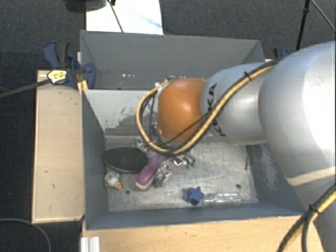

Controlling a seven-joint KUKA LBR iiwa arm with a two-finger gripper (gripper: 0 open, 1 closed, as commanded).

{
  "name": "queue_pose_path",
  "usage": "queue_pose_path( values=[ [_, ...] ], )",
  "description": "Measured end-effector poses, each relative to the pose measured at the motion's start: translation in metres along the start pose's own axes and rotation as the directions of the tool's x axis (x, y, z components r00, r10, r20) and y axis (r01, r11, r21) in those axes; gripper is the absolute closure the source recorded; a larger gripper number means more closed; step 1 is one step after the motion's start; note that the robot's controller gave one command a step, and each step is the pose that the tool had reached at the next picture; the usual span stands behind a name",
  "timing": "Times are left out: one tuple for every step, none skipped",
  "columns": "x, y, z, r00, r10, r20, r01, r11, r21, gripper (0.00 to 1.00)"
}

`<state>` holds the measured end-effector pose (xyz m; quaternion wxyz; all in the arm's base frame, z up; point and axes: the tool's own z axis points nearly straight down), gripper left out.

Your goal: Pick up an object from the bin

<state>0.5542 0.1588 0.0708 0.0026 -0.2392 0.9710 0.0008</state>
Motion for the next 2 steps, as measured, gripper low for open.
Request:
queue_pose_path(
  values=[
    [0.001,-0.001,-0.001,1.000,0.006,-0.005,-0.006,1.000,0.000,1.00],
    [-0.025,-0.023,-0.144,0.998,-0.056,0.005,0.056,0.998,0.003,1.00]
  ],
)
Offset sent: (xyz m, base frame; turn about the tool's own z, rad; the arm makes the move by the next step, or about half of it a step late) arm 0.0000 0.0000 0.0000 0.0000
